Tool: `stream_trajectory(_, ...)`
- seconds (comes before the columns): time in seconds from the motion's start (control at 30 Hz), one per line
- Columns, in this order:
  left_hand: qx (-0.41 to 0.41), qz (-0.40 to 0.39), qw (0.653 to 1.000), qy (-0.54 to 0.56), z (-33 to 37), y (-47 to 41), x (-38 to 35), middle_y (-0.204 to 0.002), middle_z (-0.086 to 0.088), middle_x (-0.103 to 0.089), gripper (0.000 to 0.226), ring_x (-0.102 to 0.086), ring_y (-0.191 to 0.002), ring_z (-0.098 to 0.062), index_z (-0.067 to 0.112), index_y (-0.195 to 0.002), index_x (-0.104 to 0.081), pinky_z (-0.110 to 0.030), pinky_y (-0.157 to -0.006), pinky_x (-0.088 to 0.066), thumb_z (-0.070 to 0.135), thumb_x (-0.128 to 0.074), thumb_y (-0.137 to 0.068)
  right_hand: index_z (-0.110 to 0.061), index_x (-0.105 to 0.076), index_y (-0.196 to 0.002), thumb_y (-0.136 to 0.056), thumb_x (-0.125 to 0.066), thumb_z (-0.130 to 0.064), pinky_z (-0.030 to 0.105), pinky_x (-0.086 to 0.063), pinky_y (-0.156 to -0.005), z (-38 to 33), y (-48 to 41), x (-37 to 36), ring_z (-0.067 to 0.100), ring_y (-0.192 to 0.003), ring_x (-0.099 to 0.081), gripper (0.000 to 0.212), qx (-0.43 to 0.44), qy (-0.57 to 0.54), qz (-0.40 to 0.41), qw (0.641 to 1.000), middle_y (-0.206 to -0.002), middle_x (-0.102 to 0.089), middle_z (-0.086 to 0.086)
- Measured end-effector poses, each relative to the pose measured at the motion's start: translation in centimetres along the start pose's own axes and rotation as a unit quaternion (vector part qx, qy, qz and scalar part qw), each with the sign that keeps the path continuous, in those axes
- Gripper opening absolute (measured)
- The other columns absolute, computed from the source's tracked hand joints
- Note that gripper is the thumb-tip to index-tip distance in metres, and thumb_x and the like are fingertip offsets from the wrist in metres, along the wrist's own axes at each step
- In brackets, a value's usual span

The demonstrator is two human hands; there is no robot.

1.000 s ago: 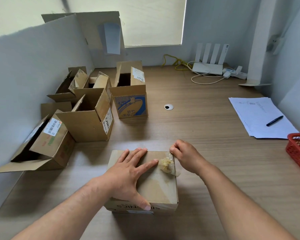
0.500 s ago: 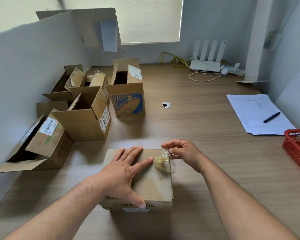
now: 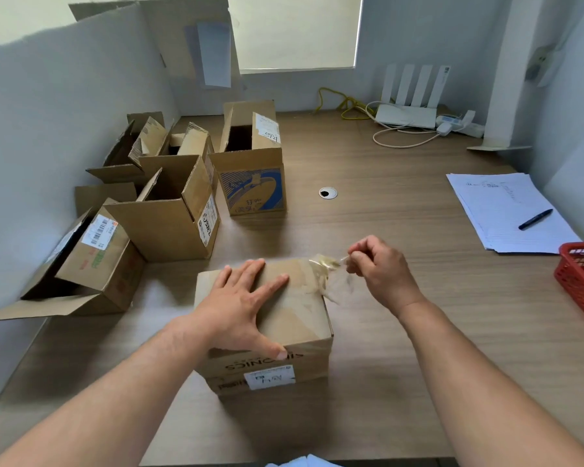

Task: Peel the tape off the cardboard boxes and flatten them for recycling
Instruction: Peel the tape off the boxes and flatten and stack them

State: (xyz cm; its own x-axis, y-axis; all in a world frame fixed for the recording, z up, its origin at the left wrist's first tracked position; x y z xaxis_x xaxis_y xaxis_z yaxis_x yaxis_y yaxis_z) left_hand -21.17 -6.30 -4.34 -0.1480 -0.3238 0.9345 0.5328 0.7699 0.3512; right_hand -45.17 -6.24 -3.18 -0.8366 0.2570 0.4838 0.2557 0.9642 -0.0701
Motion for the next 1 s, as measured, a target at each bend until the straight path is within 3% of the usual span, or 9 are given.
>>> stream_trajectory(0.13,0.000,-0.002,1.000,0.002,0.3,-0.1,0.2,-0.160,-0.006,0.020,0.131,0.023,-0.146,-0.022,0.047,-0.147,0.015,-0.041,-0.116,0.017,0.099,-0.028,-0.035,-0.020,-0.056,-0.088,-0.089,-0.055,0.000,0.028,-0.052,-0.065,-0.9,0.6,-0.6,0.015,-0.060,-0.062,0.021,-0.010,-0.081,-0.003,0.997,-0.076,-0.068,0.004)
stream_trajectory(0.27,0.001,-0.003,1.000,0.002,0.3,0.0,0.1,-0.159,-0.006,0.021,0.132,0.024,-0.145,-0.022,0.048,-0.147,0.016,-0.041,-0.116,0.018,0.100,-0.024,-0.032,-0.022,-0.051,-0.093,-0.087,-0.056,-0.001,0.035,-0.054,-0.070,-1.3,1.4,-2.0,0.013,-0.059,-0.064,0.022,-0.040,-0.127,0.014,0.991,-0.073,-0.069,0.001)
stream_trajectory(0.37,0.002,-0.002,1.000,0.000,0.3,0.0,0.1,-0.159,-0.006,0.022,0.135,0.023,-0.145,-0.022,0.047,-0.147,0.016,-0.042,-0.116,0.017,0.101,-0.026,-0.030,-0.019,-0.061,-0.084,-0.089,-0.060,-0.017,0.041,-0.055,-0.076,-2.0,1.9,-2.4,0.018,-0.071,-0.067,0.006,0.003,-0.030,0.000,1.000,-0.077,-0.069,-0.001)
stream_trajectory(0.5,0.000,-0.001,1.000,0.001,0.3,-0.1,0.0,-0.159,-0.006,0.022,0.137,0.024,-0.145,-0.022,0.047,-0.147,0.016,-0.043,-0.117,0.017,0.103,-0.028,-0.030,-0.021,-0.063,-0.095,-0.084,-0.061,-0.053,0.030,-0.049,-0.074,-3.5,3.5,-3.2,0.012,-0.082,-0.059,0.033,0.092,0.178,-0.085,0.976,-0.090,-0.062,-0.010)
stream_trajectory(0.6,-0.002,0.001,1.000,-0.002,0.3,-0.1,-0.1,-0.159,-0.006,0.021,0.131,0.023,-0.146,-0.023,0.046,-0.148,0.015,-0.042,-0.116,0.017,0.099,-0.035,-0.039,-0.021,-0.057,-0.107,-0.084,-0.063,-0.045,0.027,-0.041,-0.076,-4.2,4.2,-4.3,0.013,-0.099,-0.054,0.034,0.145,0.286,-0.080,0.944,-0.107,-0.056,-0.006)
stream_trajectory(0.7,-0.002,-0.001,1.000,0.001,0.3,0.1,0.0,-0.159,-0.006,0.022,0.124,0.023,-0.145,-0.023,0.045,-0.148,0.015,-0.042,-0.115,0.018,0.094,-0.046,-0.051,-0.018,-0.065,-0.106,-0.088,-0.062,-0.034,0.026,-0.039,-0.074,-3.3,3.9,-4.4,0.015,-0.100,-0.051,0.024,0.098,0.221,-0.034,0.970,-0.105,-0.050,-0.002)
stream_trajectory(0.83,-0.005,-0.002,1.000,0.006,0.3,0.1,-0.1,-0.159,-0.006,0.022,0.124,0.025,-0.145,-0.023,0.046,-0.148,0.015,-0.042,-0.115,0.020,0.094,-0.046,-0.051,-0.017,-0.071,-0.096,-0.092,-0.058,-0.032,0.026,-0.038,-0.070,-1.5,3.2,-3.6,0.021,-0.093,-0.056,0.020,-0.050,0.122,0.008,0.991,-0.096,-0.048,-0.002)
stream_trajectory(1.0,-0.002,-0.003,1.000,0.000,0.3,0.0,-0.2,-0.159,-0.006,0.023,0.120,0.026,-0.145,-0.023,0.044,-0.148,0.015,-0.044,-0.117,0.018,0.090,-0.052,-0.060,-0.023,-0.068,-0.105,-0.093,-0.055,-0.037,0.026,-0.039,-0.071,-1.9,2.8,-3.2,0.022,-0.099,-0.055,0.023,-0.084,0.241,0.036,0.966,-0.107,-0.050,0.002)
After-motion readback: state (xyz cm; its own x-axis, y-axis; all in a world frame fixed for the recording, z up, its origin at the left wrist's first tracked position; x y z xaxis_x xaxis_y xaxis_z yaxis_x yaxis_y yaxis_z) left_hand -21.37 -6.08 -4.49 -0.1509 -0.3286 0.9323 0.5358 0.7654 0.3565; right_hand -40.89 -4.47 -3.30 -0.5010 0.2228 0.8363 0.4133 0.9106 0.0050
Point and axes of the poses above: each hand's wrist, its own y-axis away from the middle knuckle, its own x-axis out of the back of the hand, z = x × y, the point moved 5 cm from there along -y, towards the middle knuckle
